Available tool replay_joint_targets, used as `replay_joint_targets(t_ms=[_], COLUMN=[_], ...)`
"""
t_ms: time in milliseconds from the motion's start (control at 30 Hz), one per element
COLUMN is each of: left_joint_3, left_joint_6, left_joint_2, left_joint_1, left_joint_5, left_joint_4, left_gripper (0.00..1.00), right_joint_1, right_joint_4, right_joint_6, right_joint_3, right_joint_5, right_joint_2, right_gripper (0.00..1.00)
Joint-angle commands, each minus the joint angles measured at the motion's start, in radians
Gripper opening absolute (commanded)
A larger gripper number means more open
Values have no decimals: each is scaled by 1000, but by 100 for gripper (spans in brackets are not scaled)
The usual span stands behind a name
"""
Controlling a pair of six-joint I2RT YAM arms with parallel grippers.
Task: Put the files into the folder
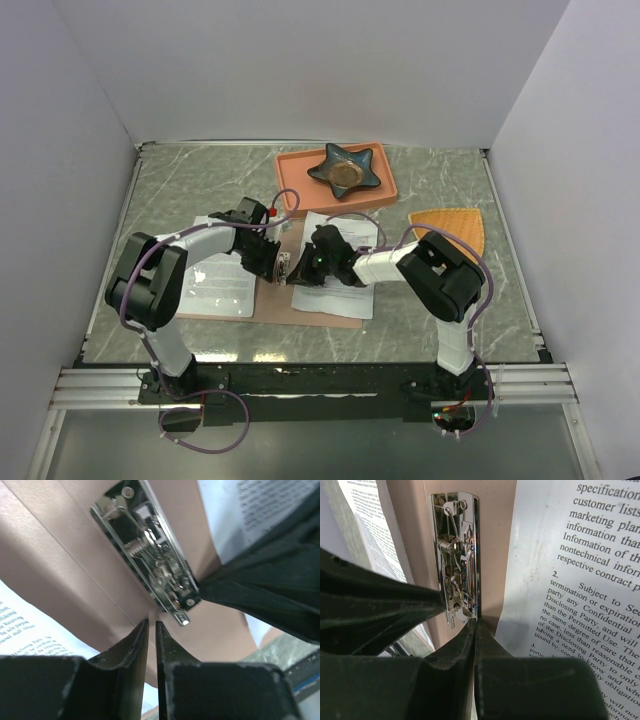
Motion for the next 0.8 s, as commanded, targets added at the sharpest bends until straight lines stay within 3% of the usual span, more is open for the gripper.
replay_joint_targets(t_ms=[0,233,500,767], left_joint_3=[58,90,76,84], left_joint_6=[-25,-26,-29,-25], left_joint_2=[15,58,50,18], left_joint_1=[-5,-22,-137,-149], left_joint_5=[-57,-76,-44,-44], left_joint_4=[55,66,80,48], left_gripper=[18,18,18,18], right_joint_1=[3,3,3,-9], right_joint_4=[-89,-74,-67,-72], right_joint_6=[-18,-15,-15,-15], right_joint_3=[-57,-99,-142,-180], right_joint_5=[81,78,90,102], right_joint_2=[4,-9,-42,-62], right_gripper=[4,4,3,3])
